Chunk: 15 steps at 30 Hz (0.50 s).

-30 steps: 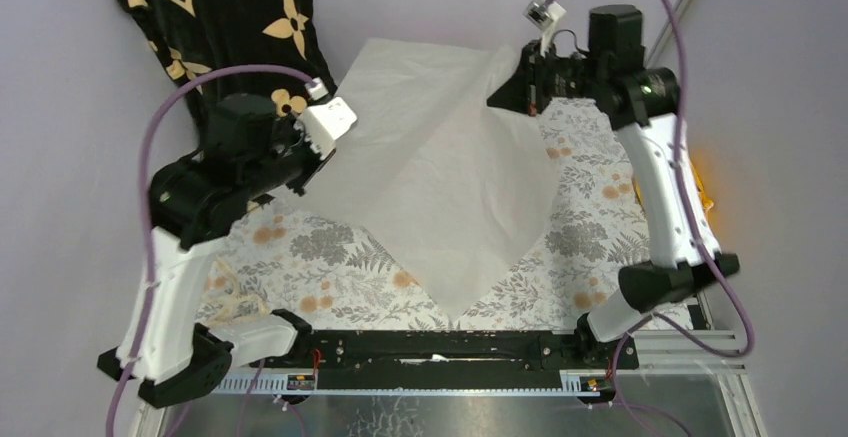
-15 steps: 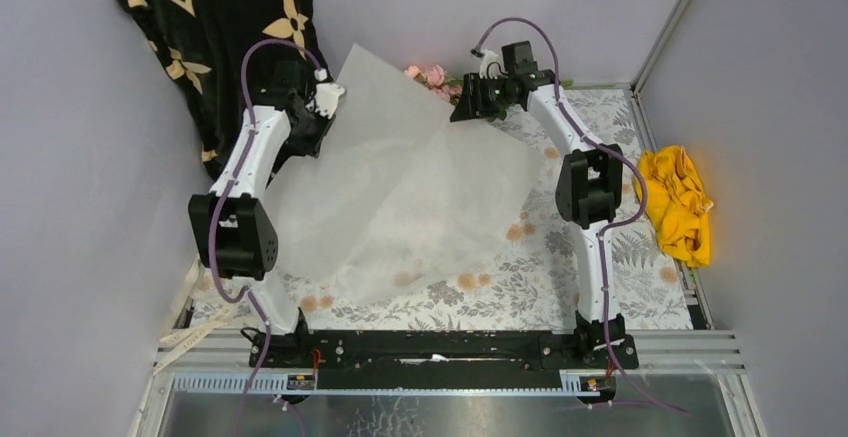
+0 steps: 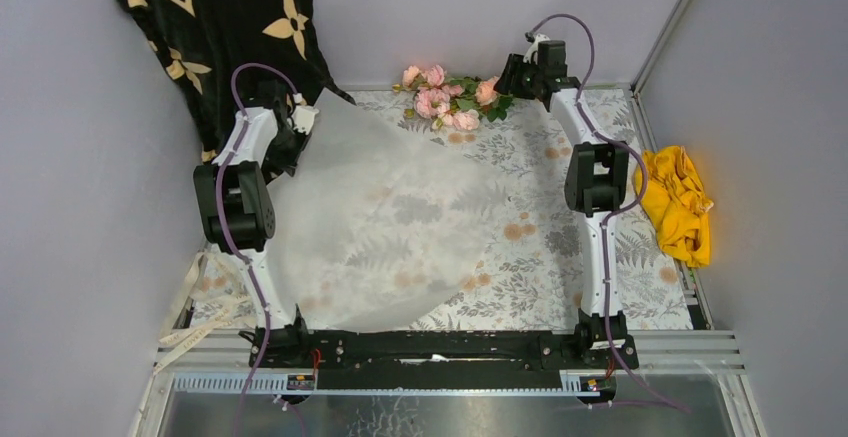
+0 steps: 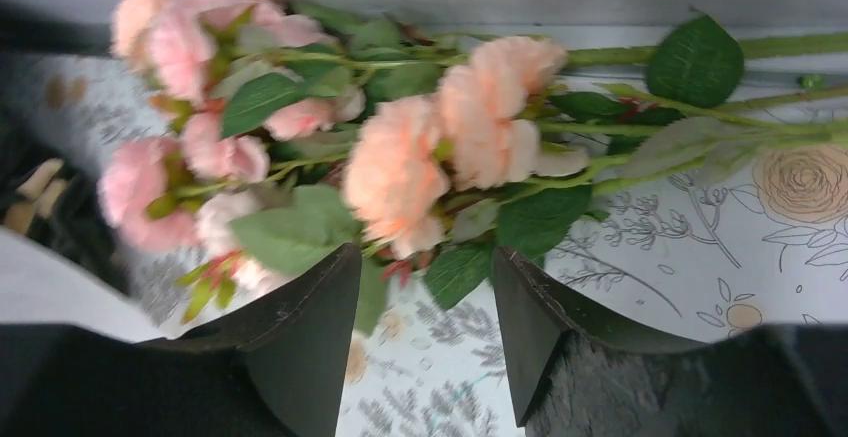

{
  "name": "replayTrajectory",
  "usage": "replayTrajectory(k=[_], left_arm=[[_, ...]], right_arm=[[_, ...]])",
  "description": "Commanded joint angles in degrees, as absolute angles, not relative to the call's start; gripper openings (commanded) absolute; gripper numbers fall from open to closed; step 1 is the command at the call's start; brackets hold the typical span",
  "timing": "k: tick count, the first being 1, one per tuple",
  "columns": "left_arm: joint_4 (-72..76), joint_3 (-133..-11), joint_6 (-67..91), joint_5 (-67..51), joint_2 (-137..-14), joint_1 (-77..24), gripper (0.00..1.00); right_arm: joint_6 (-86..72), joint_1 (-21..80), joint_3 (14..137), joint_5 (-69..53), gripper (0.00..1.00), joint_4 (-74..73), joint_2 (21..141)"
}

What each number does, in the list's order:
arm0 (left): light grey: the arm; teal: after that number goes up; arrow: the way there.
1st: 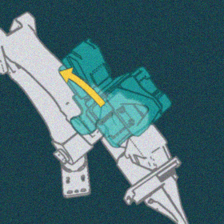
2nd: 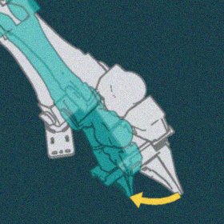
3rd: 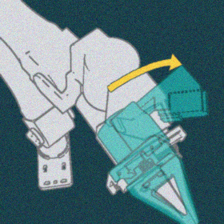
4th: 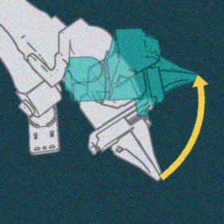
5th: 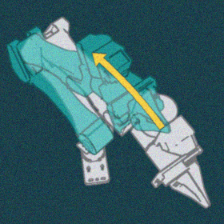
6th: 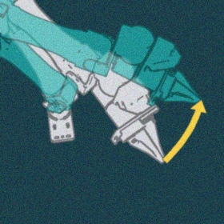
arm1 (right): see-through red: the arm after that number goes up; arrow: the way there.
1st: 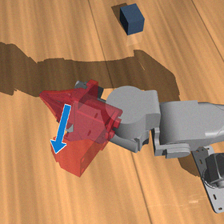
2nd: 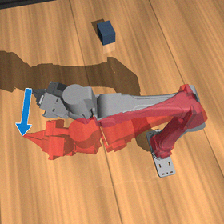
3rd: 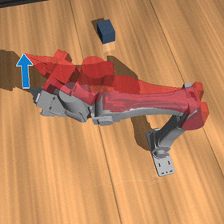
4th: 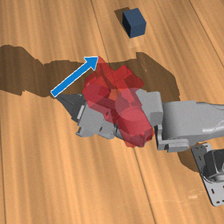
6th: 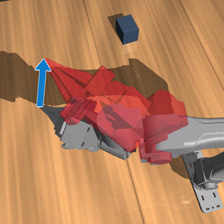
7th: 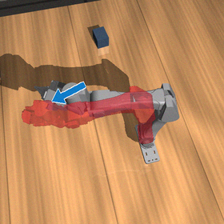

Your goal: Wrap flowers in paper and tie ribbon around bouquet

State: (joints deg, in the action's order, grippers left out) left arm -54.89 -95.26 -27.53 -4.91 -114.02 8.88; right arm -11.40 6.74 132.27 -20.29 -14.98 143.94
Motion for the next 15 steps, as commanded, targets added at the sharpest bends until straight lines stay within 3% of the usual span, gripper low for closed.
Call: replayTrajectory(k=[1,10,15], left_arm=[[-52.5,-95.9,-28.3,-3.4,-113.7,8.5,0.00],[-51.7,-95.4,-23.0,-8.9,-115.5,8.4,0.00],[-51.0,-97.0,-20.3,-12.4,-117.0,8.4,0.00]], right_arm=[[-18.0,7.9,134.5,-16.6,0.58,-7.9,148.2],[-26.0,8.2,127.4,-19.3,0.58,-1.1,148.6],[-35.4,9.6,120.1,-15.2,0.66,4.8,147.3]])
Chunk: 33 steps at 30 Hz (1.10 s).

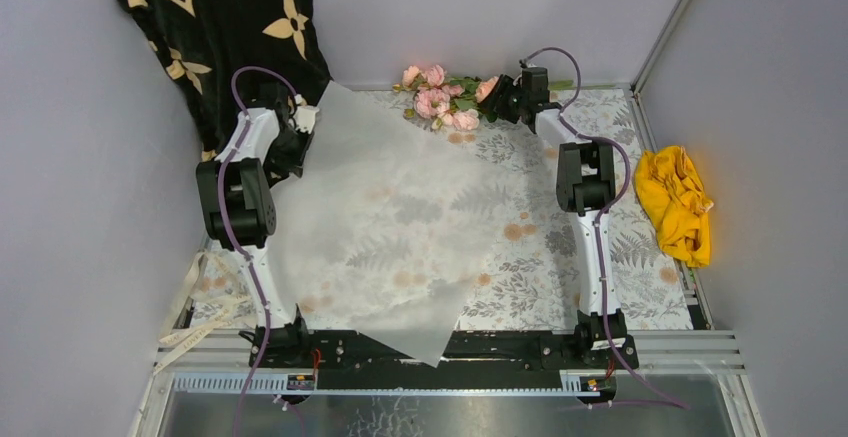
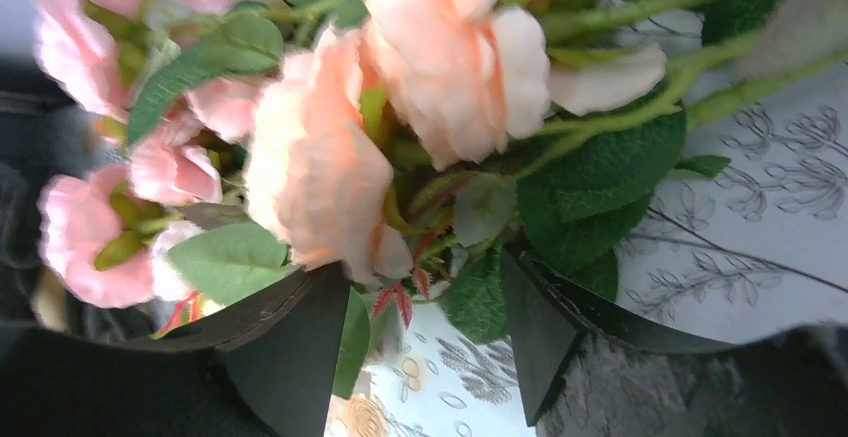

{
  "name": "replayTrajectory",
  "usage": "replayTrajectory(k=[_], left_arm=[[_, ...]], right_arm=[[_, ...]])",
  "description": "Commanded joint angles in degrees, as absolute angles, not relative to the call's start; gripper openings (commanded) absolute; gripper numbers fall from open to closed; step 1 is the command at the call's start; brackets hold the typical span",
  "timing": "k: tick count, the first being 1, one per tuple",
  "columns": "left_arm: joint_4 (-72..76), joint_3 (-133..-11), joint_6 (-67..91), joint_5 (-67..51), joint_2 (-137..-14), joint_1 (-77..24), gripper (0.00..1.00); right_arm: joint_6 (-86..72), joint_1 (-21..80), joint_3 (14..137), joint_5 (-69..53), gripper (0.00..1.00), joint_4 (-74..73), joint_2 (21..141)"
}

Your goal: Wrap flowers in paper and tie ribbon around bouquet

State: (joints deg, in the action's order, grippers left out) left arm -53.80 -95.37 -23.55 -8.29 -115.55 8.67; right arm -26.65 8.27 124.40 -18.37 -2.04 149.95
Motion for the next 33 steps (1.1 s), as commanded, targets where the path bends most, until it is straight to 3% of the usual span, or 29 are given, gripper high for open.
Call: replayTrajectory(k=[1,8,10,13,16,31,32,33], left_arm=[[-50.8,-97.1,-20.0,-13.0,-117.1,8.4,0.00],[-49.5,-95.3,-19.3,-13.8,-116.5,7.9,0.00],[-49.0,-94.6,-19.3,-13.9,-116.5,7.8,0.00],[-48.8,-94.3,-19.7,-14.6,-117.2,7.4,0.00],[-48.8,-94.4,-20.4,-14.5,-118.2,6.3,0.00],[-48.7,-106.4,-25.5,-10.3,-127.6,-7.2,0.00],[-49.1,-107.2,-26.0,-10.0,-127.8,-7.9,0.03],[-49.2,-107.8,-26.4,-10.0,-127.6,-8.4,0.15]], right_arm=[[-36.6,10.0,119.5,-14.5,0.66,5.5,147.5],[-45.0,11.6,124.6,-13.5,0.61,7.4,153.3],[-46.8,11.6,126.5,-14.6,0.46,8.4,154.7],[-47.3,11.6,126.1,-15.9,0.16,11.4,154.0],[-45.5,11.3,123.3,-16.5,0.00,14.5,150.1],[-39.1,6.5,82.9,-12.1,0.00,29.4,110.2],[-39.4,6.5,81.2,-11.7,0.00,29.9,108.3],[-40.0,6.5,79.7,-11.3,0.00,30.7,106.4]])
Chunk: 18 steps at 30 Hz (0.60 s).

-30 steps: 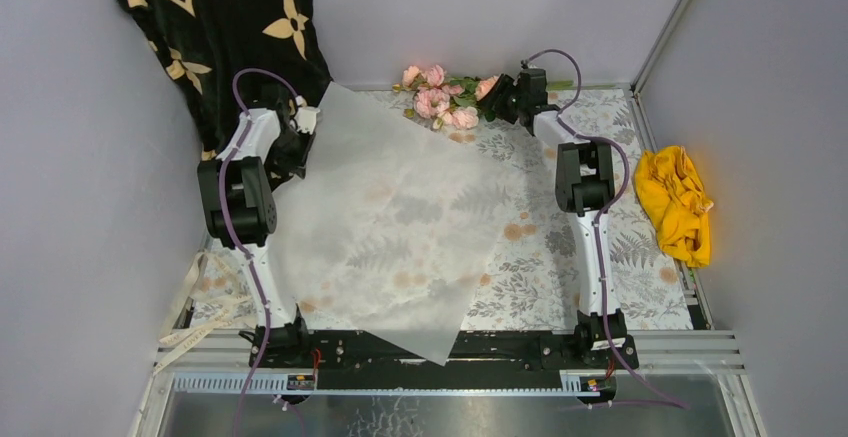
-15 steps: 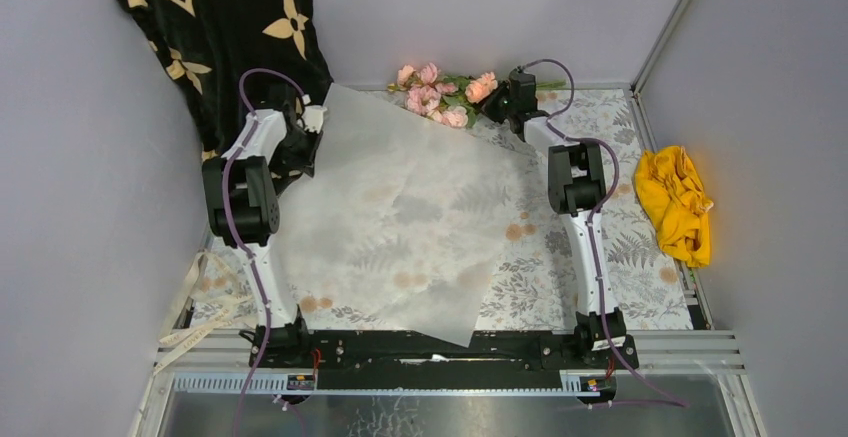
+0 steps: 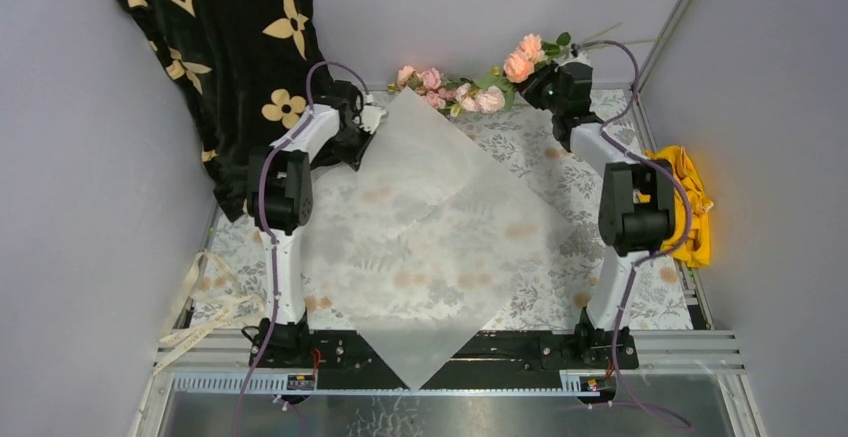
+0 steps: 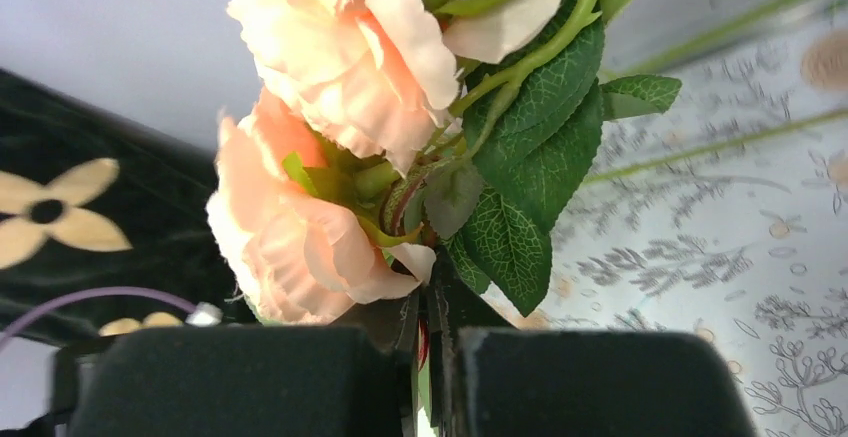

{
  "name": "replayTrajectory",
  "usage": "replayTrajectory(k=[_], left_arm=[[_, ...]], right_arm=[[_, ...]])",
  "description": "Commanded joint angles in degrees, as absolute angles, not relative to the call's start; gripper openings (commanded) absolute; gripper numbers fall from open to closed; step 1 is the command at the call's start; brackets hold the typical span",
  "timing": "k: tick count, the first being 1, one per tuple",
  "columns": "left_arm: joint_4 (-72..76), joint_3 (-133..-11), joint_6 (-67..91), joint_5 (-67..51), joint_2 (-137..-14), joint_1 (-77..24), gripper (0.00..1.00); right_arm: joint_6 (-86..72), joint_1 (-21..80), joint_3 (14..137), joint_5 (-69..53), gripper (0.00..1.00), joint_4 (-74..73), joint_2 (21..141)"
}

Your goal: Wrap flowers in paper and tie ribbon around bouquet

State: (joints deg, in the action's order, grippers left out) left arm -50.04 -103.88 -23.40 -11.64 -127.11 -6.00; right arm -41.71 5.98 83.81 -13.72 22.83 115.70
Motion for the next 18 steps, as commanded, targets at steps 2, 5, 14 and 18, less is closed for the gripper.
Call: replayTrajectory(k=[2,5,14,18], left_arm=[[-49.8,-108.9,-26.6,-11.5,-126.8,-8.7,0.47],[-51.9,-111.8,-27.0,-12.9,-124.9,-8.9,0.91],[-62.2,-124.1,-27.3,-35.1,-117.5,-16.5,0.99],[-50.2,-118.3,-19.8,-37.9,-114.4,-24.5,0.99]], right_arm=[[-42.1,6.5,76.7,-10.7,0.00,32.5,103.5],[-45.4,6.5,72.8,-10.0,0.00,36.2,100.3],[-53.2,9.2,62.1,-7.7,0.00,44.4,94.0],[-53.7,11.3,59.6,-8.5,0.00,44.5,92.1]])
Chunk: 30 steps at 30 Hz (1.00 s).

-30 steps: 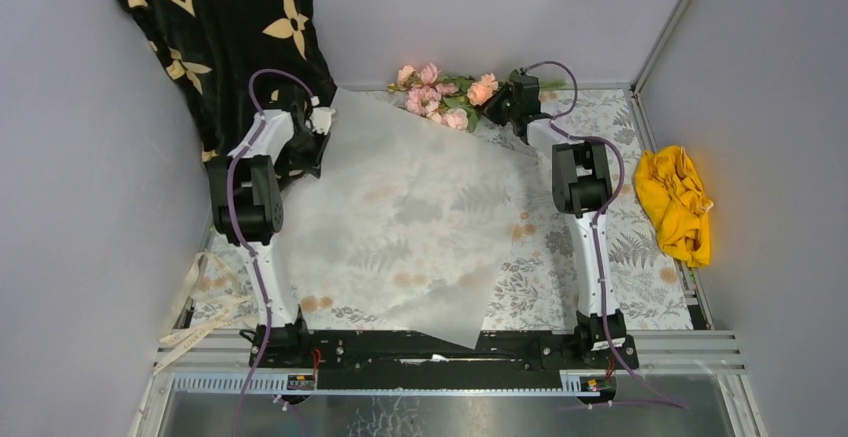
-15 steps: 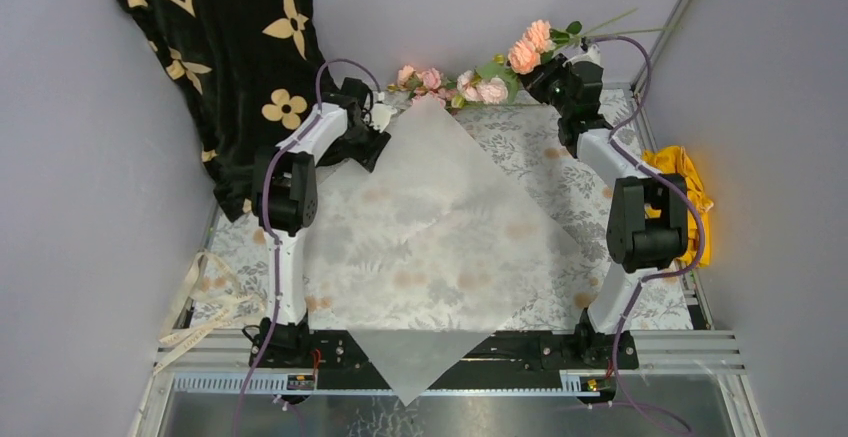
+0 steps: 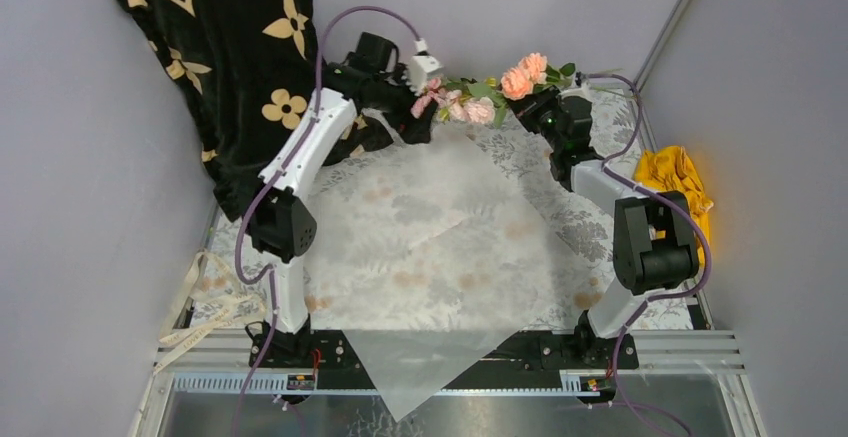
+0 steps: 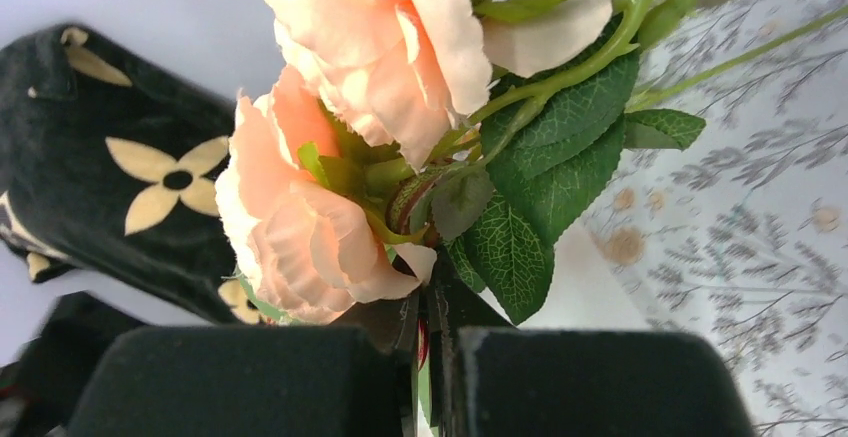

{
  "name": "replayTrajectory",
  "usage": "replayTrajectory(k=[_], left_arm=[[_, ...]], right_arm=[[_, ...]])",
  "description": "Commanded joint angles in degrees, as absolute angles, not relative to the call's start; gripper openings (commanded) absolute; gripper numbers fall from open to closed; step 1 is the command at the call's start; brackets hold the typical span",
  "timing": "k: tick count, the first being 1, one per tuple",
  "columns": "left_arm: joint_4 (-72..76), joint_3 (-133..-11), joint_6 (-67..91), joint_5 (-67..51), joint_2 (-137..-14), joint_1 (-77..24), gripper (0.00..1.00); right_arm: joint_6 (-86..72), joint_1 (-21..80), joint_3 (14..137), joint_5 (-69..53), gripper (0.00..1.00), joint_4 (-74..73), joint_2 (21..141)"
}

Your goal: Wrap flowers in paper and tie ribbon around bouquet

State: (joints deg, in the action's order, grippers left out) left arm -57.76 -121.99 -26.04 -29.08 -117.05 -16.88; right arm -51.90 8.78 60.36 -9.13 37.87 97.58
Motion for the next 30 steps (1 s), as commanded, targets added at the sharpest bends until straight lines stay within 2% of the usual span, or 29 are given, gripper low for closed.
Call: replayTrajectory(k=[1,9,14,15,16,19,23,28,30], left_arm=[[-46.5,-117.0,-18.0,-38.0,-114.4,-25.5,0.99],[-30.2,-116.9,-8.9,-35.9,-118.4,-26.7,0.99],[-25.1,-115.7,-7.2,-34.8,-119.5,-27.2,0.97],[-24.2,-115.2,-6.7,-35.1,-119.5,-27.1,0.92],[-23.1,-114.5,-6.3,-35.3,-119.2,-27.2,0.82],[-21.3,-112.9,-5.8,-36.2,-118.5,-27.2,0.40],[-20.9,-111.7,-7.0,-34.2,-118.7,-27.1,0.00],[-21.1,-110.3,-7.8,-30.7,-120.0,-27.2,0.00],[-21.1,-110.3,-7.9,-29.2,-120.9,-27.1,0.00]], right_arm=[[-53.9,11.6,58.9,-8.7,0.00,44.4,91.5],[-55.6,14.2,55.0,-10.7,0.00,44.3,87.9],[-56.3,16.2,53.6,-11.5,0.00,43.9,87.0],[-56.4,16.5,53.3,-11.8,0.00,43.9,87.0],[-56.7,16.7,53.0,-12.1,0.00,44.0,87.0],[-57.0,17.1,51.5,-12.7,0.00,43.8,86.6],[-56.1,17.6,48.7,-14.5,0.01,41.6,85.3],[-51.8,17.6,45.3,-16.3,0.11,35.8,83.5],[-44.6,17.6,49.3,-20.0,0.25,27.9,84.4]])
